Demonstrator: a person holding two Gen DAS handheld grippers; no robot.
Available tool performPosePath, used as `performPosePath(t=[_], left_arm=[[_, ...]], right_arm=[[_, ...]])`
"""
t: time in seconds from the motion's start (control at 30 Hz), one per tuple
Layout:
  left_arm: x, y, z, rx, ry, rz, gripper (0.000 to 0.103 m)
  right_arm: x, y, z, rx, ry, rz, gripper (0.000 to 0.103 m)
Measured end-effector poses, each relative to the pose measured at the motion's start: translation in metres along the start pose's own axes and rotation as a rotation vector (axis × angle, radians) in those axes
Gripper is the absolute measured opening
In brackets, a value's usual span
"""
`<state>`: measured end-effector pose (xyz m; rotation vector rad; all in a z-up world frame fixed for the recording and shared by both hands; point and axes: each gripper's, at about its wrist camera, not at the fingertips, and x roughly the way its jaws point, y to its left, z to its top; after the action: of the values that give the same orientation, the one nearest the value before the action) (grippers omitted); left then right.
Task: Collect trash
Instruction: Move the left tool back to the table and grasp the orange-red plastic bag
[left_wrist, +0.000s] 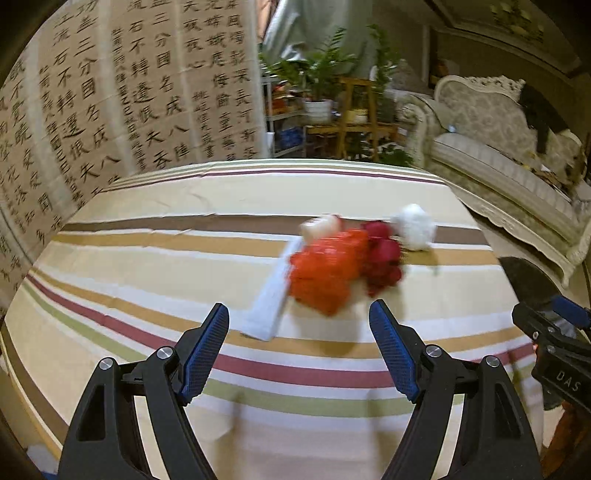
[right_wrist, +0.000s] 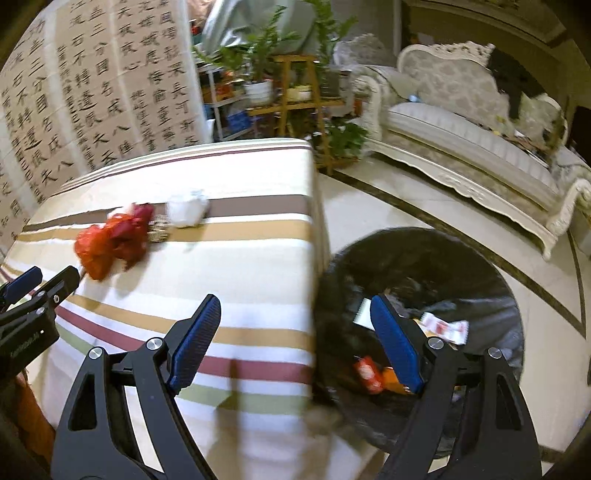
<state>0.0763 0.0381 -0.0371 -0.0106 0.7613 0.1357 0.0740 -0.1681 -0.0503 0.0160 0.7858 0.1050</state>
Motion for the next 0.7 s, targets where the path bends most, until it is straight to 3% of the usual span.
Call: performPosePath(t=[0.33, 0.5, 0.57, 0.7], left_arm=[[0.013, -0.007, 0.013, 0.039, -0.014, -0.031, 0.076], [0.026, -0.011, 0.016, 0.067, 0.013, -0.063, 0.058], [0.029, -0.013, 0.015, 0.082, 0.027, -0.081, 0.041], [0.027, -0.016, 0.013, 0.119, 0.013, -0.090, 0.032]], right_arm=[[0.005, 0.014, 0.010, -0.019, 0.007, 0.018, 0.081], [0.006, 0.015, 0.011, -0.018, 0.009, 0.019, 0.081], [0.006, 0.015, 0.012, -0.019, 0.010, 0.019, 0.081], [0.008, 0.018, 0.012, -0.021, 0.016, 0.023, 0.081]])
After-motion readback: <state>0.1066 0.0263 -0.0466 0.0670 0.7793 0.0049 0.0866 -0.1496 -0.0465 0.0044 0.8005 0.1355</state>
